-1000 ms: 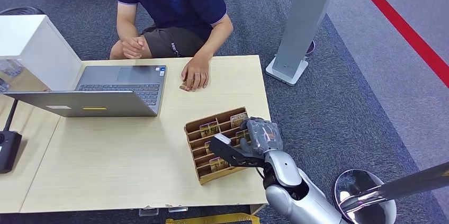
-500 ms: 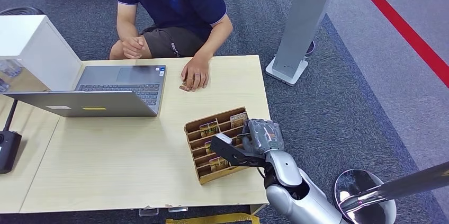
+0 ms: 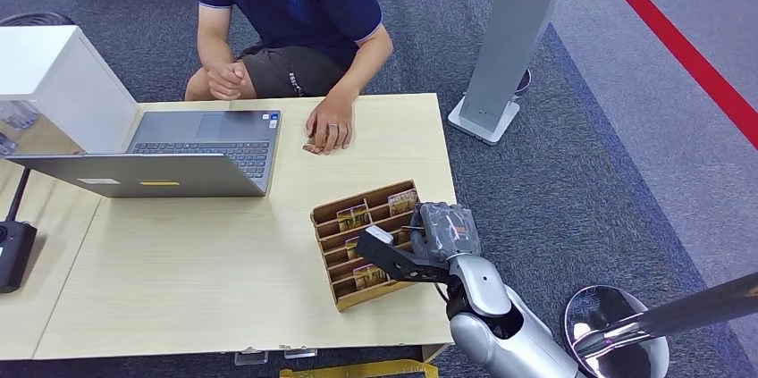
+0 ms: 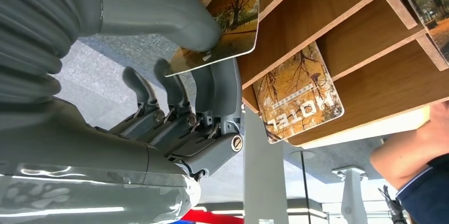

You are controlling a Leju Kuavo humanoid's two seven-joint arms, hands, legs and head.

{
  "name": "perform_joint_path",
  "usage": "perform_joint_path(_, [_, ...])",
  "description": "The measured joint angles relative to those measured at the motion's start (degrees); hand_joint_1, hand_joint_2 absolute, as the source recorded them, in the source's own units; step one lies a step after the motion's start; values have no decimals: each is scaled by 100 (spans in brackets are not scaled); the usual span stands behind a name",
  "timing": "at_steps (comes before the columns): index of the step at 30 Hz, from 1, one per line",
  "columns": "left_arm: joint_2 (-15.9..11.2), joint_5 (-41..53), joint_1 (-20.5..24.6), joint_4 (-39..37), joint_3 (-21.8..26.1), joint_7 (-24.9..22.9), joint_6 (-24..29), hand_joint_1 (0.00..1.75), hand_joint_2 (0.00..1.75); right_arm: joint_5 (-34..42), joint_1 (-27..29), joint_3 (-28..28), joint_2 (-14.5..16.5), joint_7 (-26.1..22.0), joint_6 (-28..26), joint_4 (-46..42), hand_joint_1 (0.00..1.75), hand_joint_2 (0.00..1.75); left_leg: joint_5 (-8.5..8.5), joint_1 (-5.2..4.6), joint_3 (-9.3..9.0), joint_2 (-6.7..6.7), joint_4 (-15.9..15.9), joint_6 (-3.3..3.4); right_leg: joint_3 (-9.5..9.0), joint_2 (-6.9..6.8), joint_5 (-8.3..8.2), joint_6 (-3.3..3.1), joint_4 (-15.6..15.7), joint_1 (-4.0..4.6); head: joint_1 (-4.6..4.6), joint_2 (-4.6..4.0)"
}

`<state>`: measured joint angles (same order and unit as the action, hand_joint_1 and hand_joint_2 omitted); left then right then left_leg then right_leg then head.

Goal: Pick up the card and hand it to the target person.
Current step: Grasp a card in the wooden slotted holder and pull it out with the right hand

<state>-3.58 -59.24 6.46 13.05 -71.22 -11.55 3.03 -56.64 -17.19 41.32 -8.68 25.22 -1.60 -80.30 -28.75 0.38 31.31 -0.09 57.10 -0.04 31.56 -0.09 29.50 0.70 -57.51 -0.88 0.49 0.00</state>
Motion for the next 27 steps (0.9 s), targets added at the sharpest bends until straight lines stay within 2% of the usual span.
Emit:
perform_joint_path(17, [0,-152,-1,-7,36,79,56,0,0,-33,2,-24,2,-49,-11,-57,152,175,0,0,1,0,0,0,-1,0,0,0,0,0,2,0])
perform_joint_path(27, [0,-245,-9,-11,49,78,111,0,0,9,-116,-71,-53,-239,-21,-994,152,175,0,0,1,0,0,0,0,0,0,0,0,0,0,0])
